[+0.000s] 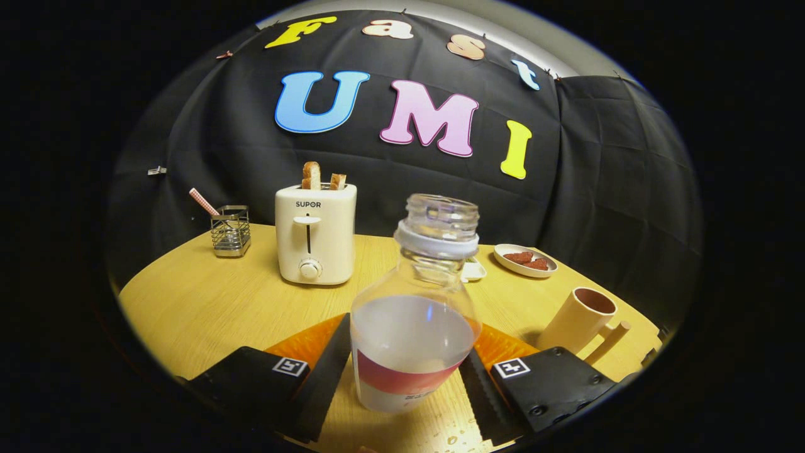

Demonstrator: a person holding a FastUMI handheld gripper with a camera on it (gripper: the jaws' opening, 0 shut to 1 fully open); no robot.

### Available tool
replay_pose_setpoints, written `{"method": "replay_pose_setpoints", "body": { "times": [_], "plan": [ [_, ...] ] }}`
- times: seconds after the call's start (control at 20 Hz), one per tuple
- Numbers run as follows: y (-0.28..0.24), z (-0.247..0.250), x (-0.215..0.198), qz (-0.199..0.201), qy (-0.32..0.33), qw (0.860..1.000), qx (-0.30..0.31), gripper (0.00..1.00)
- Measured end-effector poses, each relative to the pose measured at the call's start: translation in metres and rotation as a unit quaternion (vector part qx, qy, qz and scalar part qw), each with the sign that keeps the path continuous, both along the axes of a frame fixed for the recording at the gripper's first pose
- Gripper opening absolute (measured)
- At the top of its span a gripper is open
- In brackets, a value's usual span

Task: Take the bottle from table, then pour the juice into the cup, finally place the bottle on the coaster

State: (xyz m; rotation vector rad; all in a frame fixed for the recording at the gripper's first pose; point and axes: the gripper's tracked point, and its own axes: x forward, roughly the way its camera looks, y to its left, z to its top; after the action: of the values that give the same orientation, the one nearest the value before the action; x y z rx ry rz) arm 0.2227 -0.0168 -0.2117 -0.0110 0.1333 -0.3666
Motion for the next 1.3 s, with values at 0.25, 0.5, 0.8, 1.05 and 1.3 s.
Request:
{"method": "replay_pose_setpoints", "body": {
  "times": [0.25, 0.5, 0.8, 1.05, 1.3],
  "plan": [
    [0.001, 0.002, 0.001, -0.005, -0.008, 1.000, 0.007, 0.84],
    [0.004, 0.001, 0.000, 0.009, -0.004, 1.000, 0.020, 0.76],
    [-0.007, 0.011, -0.013, 0.011, -0.004, 0.998, 0.066, 0.72],
    [-0.020, 0.030, -0.027, 0.010, -0.012, 0.992, 0.128, 0.72],
    [-0.041, 0.050, -0.032, 0.006, -0.018, 0.988, 0.152, 0.72]
  ]
}}
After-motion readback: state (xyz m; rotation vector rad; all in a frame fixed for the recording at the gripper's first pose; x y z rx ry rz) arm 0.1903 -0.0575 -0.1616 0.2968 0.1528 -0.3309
